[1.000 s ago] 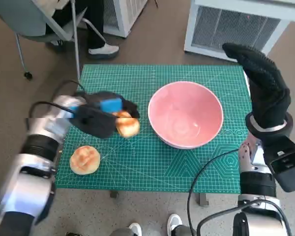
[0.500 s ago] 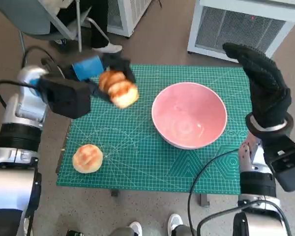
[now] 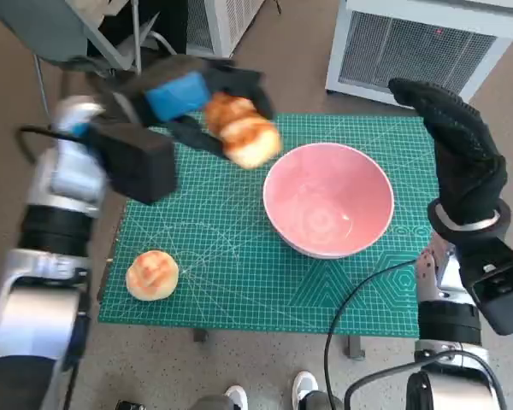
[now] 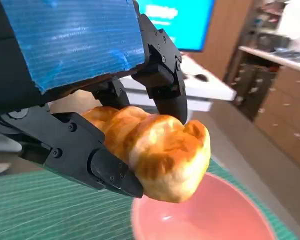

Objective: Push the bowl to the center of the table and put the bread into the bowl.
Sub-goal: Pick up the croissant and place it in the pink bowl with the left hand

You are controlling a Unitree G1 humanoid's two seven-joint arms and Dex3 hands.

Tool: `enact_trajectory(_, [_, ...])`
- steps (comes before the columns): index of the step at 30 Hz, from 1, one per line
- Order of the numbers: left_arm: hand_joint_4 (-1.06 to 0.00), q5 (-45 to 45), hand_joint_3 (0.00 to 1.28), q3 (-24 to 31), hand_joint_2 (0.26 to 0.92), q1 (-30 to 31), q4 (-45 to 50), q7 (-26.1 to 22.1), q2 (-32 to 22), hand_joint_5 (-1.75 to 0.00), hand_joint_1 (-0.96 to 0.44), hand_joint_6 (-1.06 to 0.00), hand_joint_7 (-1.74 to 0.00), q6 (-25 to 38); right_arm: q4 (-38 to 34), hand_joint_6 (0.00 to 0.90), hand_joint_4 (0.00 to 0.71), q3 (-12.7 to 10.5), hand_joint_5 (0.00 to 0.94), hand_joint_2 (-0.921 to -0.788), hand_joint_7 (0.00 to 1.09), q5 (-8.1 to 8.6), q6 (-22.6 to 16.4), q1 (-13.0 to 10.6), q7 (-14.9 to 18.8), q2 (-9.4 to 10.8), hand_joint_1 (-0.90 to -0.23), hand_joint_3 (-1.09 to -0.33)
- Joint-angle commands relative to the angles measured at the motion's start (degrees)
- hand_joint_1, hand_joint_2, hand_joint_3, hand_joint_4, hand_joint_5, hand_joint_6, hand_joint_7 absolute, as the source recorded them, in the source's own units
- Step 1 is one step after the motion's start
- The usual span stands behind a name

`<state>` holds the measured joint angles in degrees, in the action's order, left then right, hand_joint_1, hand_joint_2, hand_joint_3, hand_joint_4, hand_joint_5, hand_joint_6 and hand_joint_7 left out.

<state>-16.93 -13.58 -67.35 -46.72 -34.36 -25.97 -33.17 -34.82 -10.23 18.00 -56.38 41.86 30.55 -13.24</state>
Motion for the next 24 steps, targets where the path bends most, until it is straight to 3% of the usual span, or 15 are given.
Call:
enact_trajectory(1, [-0.6,-2.87,0.09,-2.66,0.921,-3.39,-4.08,1.86,3.12,-1.14,0.0,-0.68,-1.22,-1.57,0.42,0.332,0.312,0.18,0.0,-0.921,0.06,0.31,0.87,-1.51,0.02,0.04,-0.605,-0.723])
enact_trajectory(2, [-0.59,-3.55,0.09,-3.23,0.921,-3.85,-5.22,2.38,3.8,-1.14,0.0,-0.69,-1.21,-1.72,0.48,0.332,0.312,0.19,0.0,-0.921,0.06,0.19,0.84,-1.54,-0.07,0.08,-0.605,-0.723])
enact_trajectory(4, [-0.57,-4.78,0.08,-4.32,0.92,-4.79,-7.68,3.36,5.22,-1.31,0.0,-0.75,-1.01,-1.91,0.55,0.331,0.312,0.18,0.0,-0.921,0.06,0.09,0.83,-1.57,-0.18,0.11,-0.605,-0.724])
enact_trajectory(6, [-0.59,-5.83,0.07,-5.27,0.92,-5.59,-10.15,4.23,6.72,-1.31,0.0,-0.74,-1.0,-1.9,0.65,0.331,0.312,0.14,0.0,-0.921,0.06,0.08,0.85,-1.66,-0.22,0.12,-0.605,-0.724])
enact_trajectory(13, [-0.65,-9.02,0.06,-7.68,0.92,-6.74,-15.97,8.21,10.55,-1.09,0.0,-0.68,-1.22,-1.98,1.54,0.329,0.311,0.02,0.0,-0.921,0.06,0.07,1.1,-2.25,-0.4,0.0,-0.602,-0.727])
enact_trajectory(17, [-0.66,-10.87,0.06,-9.26,0.92,-6.35,-18.42,10.26,12.39,-1.08,0.0,-0.67,-1.23,-1.38,1.98,0.328,0.311,-0.11,0.0,-0.921,0.06,-0.32,1.15,-2.64,-0.76,-0.09,-0.604,-0.728])
enact_trajectory(20, [-0.59,-11.59,0.12,-10.06,0.921,-5.86,-19.51,10.24,13.2,-1.18,0.0,-0.6,-1.28,-0.49,2.3,0.327,0.312,-0.12,0.0,-0.921,0.06,-0.63,1.15,-2.86,-1.08,-0.12,-0.605,-0.728])
enact_trajectory(21, [-0.54,-11.55,0.12,-10.3,0.914,-5.61,-19.91,9.06,13.51,-1.05,0.0,-0.54,-1.16,0.47,2.36,0.327,0.312,-0.16,0.0,-0.921,0.06,-0.66,1.07,-2.96,-1.18,-0.18,-0.605,-0.728])
enact_trajectory(23, [-0.38,-11.28,0.08,-10.56,0.912,-5.32,-20.42,6.89,13.84,-0.47,-0.02,-0.41,-0.65,1.88,2.4,0.327,0.314,-0.22,0.001,-0.921,0.07,-0.71,0.96,-3.09,-1.34,-0.26,-0.606,-0.729])
enact_trajectory(24, [-0.34,-11.09,0.07,-10.59,0.91,-5.28,-20.5,6.09,13.85,-0.37,-0.02,-0.39,-0.56,2.25,2.42,0.326,0.314,-0.22,0.001,-0.921,0.07,-0.73,0.95,-3.13,-1.41,-0.27,-0.606,-0.729])
